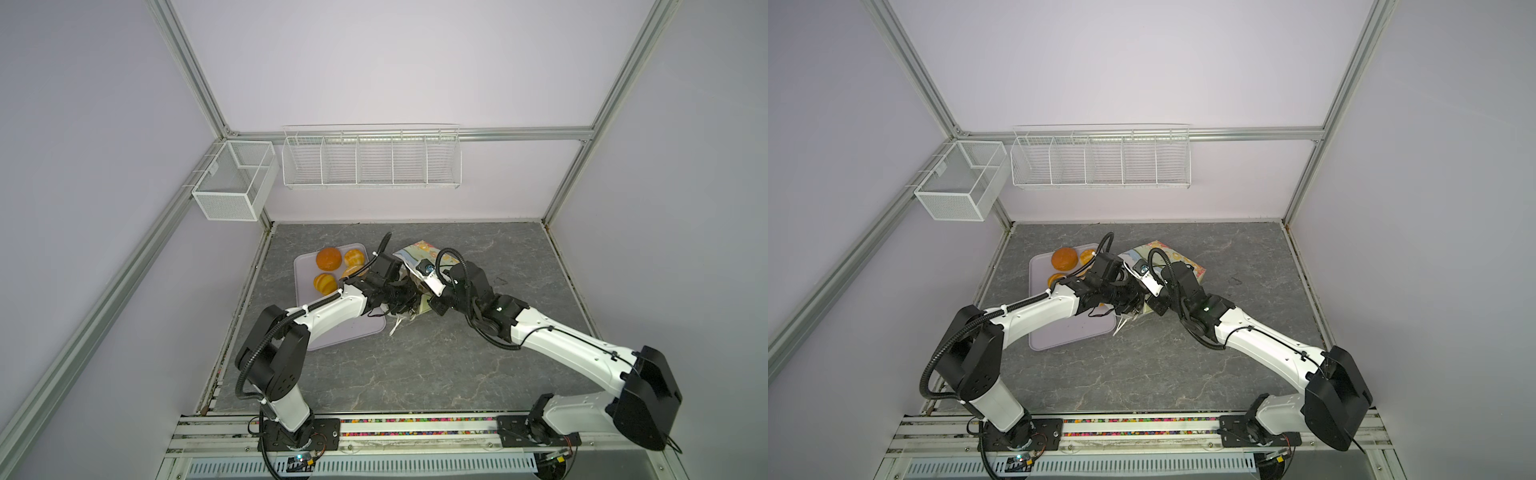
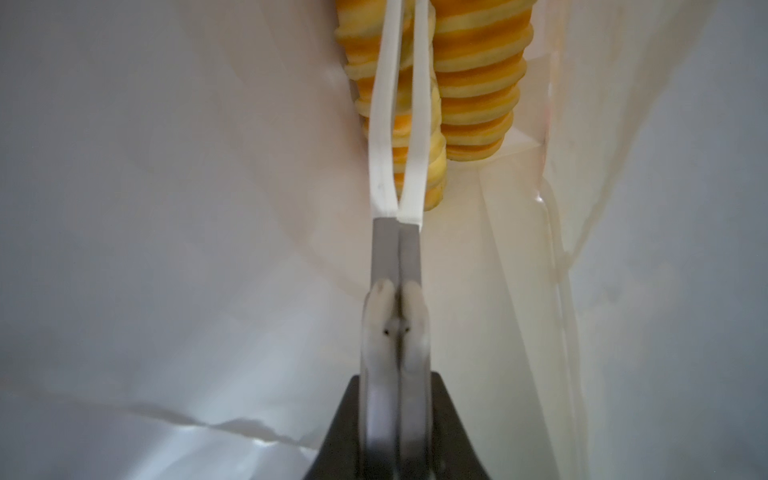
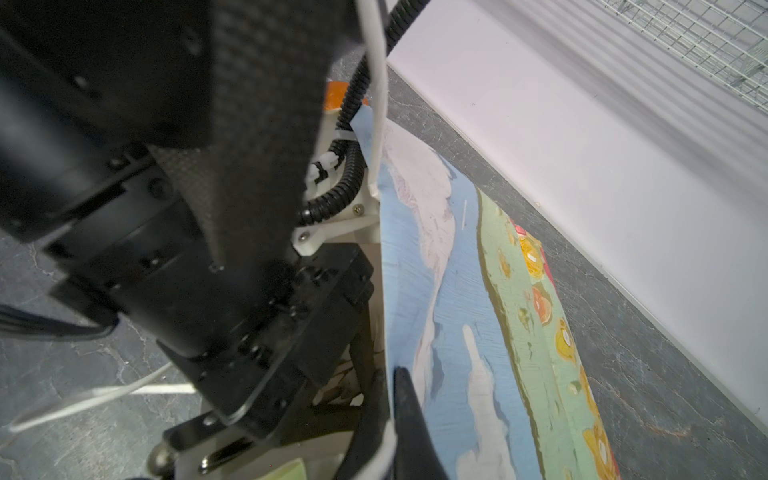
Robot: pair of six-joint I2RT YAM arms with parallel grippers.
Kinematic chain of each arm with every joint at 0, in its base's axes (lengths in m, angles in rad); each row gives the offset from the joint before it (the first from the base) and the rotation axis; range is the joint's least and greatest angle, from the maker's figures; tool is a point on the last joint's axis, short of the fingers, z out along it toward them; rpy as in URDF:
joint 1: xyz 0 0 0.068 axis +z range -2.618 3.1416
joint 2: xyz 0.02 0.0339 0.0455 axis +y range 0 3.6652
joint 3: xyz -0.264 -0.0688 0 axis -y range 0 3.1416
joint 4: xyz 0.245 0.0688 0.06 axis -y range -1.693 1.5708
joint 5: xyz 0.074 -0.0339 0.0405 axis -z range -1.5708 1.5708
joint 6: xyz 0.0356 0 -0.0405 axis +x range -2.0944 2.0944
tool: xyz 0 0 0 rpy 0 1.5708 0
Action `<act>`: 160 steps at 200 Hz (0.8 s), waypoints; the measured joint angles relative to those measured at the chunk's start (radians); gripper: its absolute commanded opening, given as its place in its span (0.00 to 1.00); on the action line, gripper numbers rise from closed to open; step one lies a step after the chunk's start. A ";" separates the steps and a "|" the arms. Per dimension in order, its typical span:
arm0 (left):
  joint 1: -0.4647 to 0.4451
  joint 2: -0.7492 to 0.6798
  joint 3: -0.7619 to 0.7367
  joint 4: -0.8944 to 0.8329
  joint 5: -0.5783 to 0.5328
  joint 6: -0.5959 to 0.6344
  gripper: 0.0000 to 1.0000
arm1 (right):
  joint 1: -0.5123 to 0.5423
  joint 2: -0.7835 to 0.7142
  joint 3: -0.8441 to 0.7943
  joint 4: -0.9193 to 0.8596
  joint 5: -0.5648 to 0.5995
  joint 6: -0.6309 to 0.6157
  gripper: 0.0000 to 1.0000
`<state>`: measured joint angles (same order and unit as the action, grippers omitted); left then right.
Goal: Take the fake bread out of the paper bag
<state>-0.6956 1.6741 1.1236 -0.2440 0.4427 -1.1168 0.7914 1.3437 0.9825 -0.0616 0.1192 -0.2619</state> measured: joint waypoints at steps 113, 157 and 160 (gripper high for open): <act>0.000 -0.283 -0.143 -0.108 -0.080 0.015 0.00 | -0.008 -0.005 -0.014 0.044 0.019 0.000 0.07; 0.000 -0.287 -0.149 -0.126 -0.079 0.015 0.15 | -0.009 -0.005 -0.014 0.045 0.018 0.000 0.07; 0.000 -0.287 -0.149 -0.126 -0.078 0.015 0.17 | -0.009 -0.005 -0.014 0.045 0.018 0.000 0.07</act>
<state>-0.6960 1.3872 0.9749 -0.3702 0.3649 -1.1015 0.7822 1.3388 0.9684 -0.0170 0.1371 -0.2619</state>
